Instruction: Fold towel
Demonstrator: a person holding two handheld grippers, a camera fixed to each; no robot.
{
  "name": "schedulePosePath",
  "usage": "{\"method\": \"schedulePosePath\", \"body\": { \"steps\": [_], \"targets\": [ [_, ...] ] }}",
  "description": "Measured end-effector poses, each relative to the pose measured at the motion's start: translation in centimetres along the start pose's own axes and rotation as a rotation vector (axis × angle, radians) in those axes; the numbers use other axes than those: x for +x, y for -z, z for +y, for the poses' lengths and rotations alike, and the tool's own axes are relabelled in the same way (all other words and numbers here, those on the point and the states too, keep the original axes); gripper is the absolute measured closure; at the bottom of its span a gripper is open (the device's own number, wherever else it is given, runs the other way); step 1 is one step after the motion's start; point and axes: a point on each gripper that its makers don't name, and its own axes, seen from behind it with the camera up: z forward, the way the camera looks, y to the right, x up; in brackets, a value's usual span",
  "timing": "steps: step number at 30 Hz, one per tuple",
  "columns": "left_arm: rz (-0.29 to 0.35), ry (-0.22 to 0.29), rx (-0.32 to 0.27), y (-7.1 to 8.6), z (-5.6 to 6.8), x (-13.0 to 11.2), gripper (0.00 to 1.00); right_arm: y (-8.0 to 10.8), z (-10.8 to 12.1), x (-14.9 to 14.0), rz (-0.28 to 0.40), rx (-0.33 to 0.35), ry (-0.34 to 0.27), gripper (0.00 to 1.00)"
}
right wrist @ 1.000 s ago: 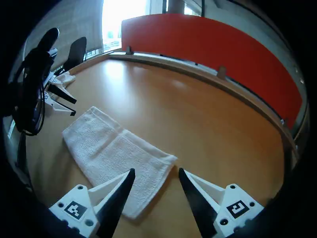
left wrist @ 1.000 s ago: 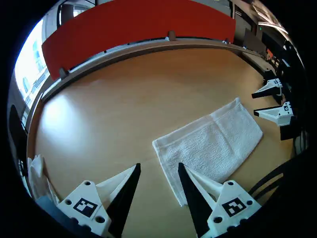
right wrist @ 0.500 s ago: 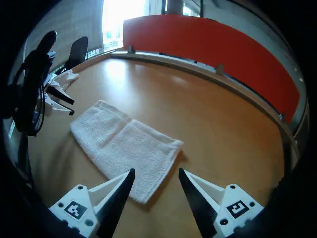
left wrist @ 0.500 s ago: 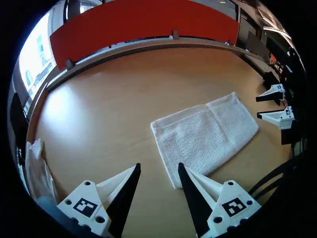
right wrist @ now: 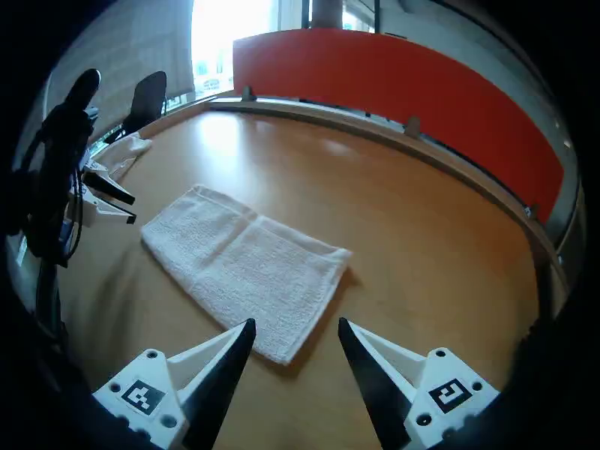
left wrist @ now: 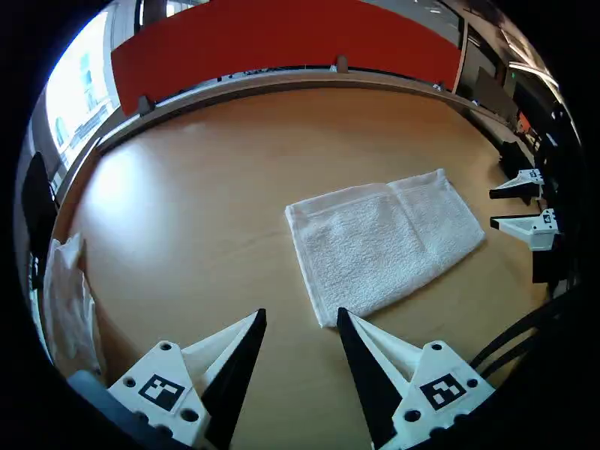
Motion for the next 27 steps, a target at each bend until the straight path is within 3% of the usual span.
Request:
{"method": "schedulePosePath", "body": {
  "steps": [27],
  "targets": [
    [0.007, 0.113, 0.075, 3.3, -1.9, -3.6, 0.31, -0.8, -0.7, -1.5, -0.047, 0.065, 0.086, 0.15]
  ]
}}
